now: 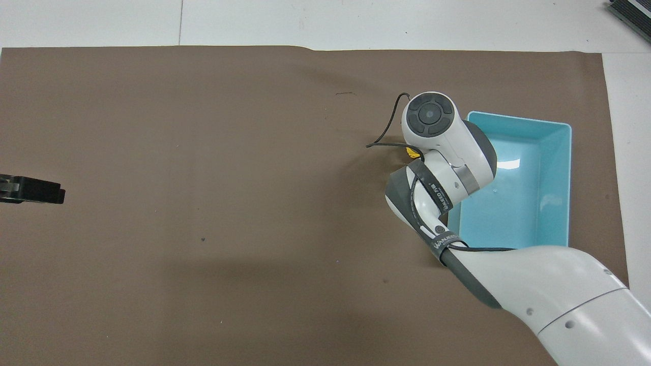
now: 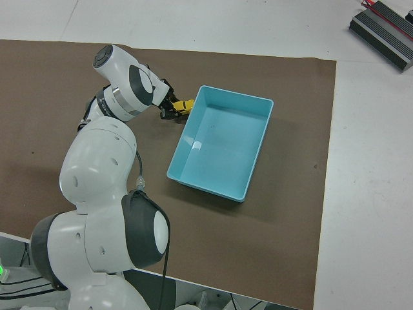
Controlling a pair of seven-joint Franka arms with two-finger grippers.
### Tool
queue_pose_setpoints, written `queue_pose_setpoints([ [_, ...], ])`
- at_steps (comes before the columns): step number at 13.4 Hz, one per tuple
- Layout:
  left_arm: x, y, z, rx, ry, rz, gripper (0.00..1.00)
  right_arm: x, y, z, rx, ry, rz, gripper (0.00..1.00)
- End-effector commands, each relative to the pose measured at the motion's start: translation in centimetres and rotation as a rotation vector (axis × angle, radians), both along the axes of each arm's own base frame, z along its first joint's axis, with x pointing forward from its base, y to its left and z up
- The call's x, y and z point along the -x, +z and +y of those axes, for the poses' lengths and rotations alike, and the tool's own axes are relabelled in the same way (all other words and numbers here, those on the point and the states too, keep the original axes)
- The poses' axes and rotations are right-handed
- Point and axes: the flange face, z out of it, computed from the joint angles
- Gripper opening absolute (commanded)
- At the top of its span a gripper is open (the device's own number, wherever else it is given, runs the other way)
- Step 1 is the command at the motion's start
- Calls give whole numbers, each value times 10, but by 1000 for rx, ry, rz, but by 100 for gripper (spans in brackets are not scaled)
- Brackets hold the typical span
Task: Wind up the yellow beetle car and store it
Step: 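Lift the car and lower it into the blue box with the right gripper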
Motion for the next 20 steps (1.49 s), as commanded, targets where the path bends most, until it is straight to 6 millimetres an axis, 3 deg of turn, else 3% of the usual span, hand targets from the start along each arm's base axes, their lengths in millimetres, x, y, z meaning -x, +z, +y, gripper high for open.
queue_pose_setpoints([
  [1, 5, 5, 2, 14, -7, -4, 100, 2, 28, 24, 3, 23, 11, 0],
  [3, 5, 4, 16, 14, 22, -1, 100, 6, 62, 28, -57, 1, -12, 0],
  [5, 6, 4, 23, 14, 36, 5, 100, 9, 102, 11, -126, -52, -18, 0],
  [9, 6, 4, 16, 14, 22, 7, 100, 22, 155, -22, -191, -122, 2, 0],
  [12, 6, 4, 18, 14, 27, 7, 100, 28, 159, -50, -170, -165, 48, 0],
  [15, 6, 4, 19, 14, 30, 5, 100, 37, 151, -73, -142, -4, 117, 0],
  [20, 5, 4, 20, 14, 30, 5, 100, 53, 132, -109, -142, 410, 229, 0],
])
